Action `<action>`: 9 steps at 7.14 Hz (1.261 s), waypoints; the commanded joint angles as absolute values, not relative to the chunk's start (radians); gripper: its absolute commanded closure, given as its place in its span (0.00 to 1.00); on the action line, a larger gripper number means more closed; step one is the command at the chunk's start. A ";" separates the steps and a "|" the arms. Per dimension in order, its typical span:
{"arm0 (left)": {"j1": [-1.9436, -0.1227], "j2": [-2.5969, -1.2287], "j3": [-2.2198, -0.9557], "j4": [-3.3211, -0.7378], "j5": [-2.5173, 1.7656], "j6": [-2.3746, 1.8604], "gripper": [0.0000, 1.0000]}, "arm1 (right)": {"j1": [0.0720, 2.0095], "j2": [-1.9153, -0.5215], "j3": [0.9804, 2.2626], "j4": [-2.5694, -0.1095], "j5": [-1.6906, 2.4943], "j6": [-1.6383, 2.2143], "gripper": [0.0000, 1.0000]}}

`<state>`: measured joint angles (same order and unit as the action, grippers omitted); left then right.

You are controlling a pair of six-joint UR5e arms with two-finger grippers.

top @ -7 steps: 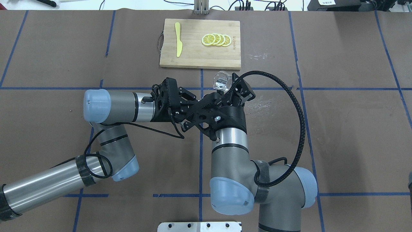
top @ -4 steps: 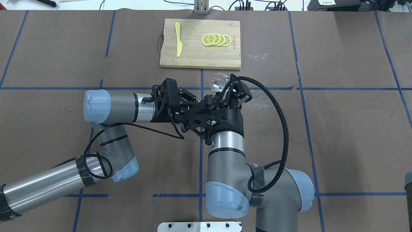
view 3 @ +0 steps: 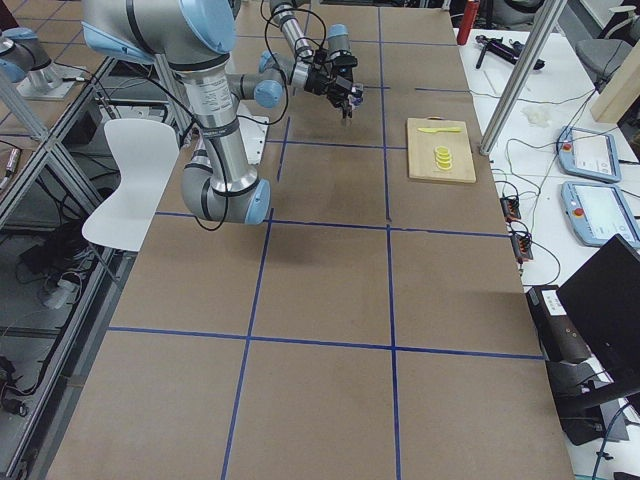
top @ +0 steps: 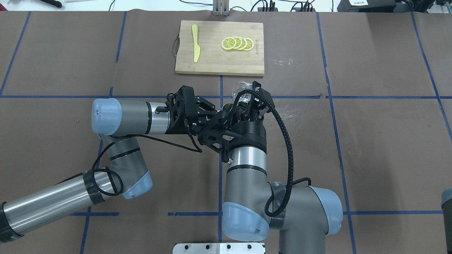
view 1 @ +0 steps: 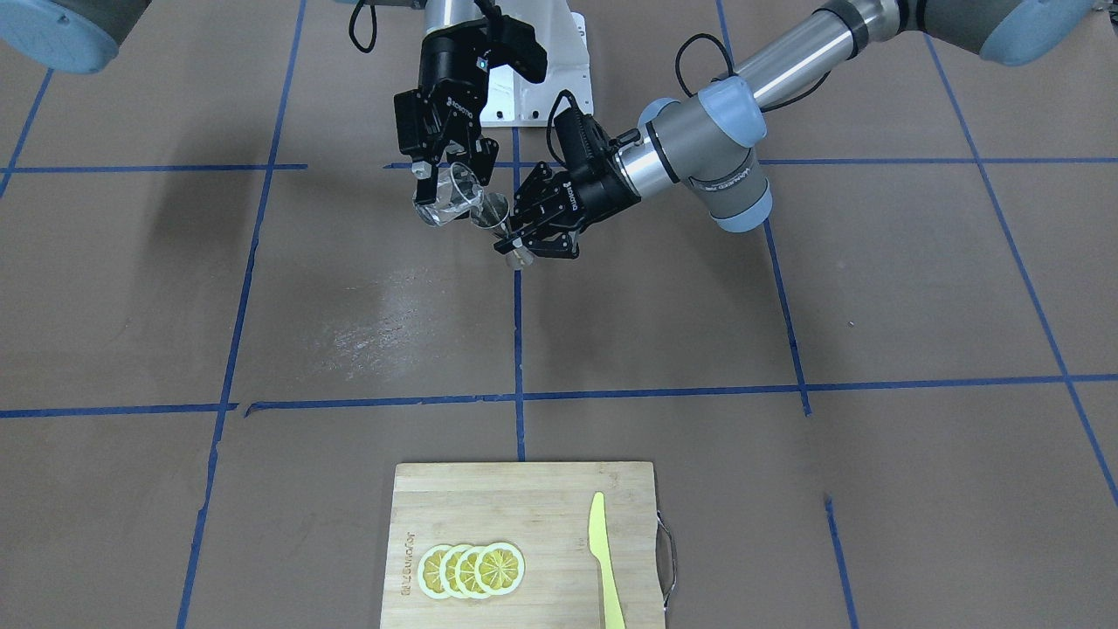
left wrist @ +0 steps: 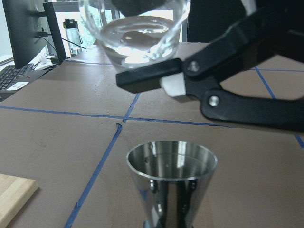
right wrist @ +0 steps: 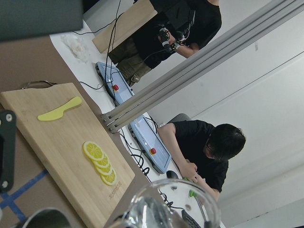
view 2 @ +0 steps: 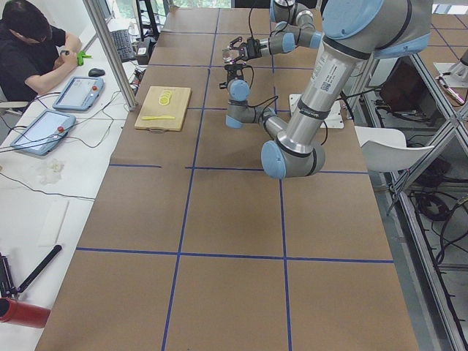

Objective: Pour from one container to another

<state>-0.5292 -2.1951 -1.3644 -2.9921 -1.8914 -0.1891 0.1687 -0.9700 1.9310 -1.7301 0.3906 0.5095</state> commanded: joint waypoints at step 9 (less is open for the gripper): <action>-0.529 -2.195 -1.367 -2.993 -1.891 -0.190 1.00 | 0.163 -0.954 1.930 -1.810 0.357 0.382 1.00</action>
<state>-0.5292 -2.1955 -1.3663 -2.9928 -1.8914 -0.1902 0.1626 -0.9542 1.9298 -1.8089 0.3574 0.3870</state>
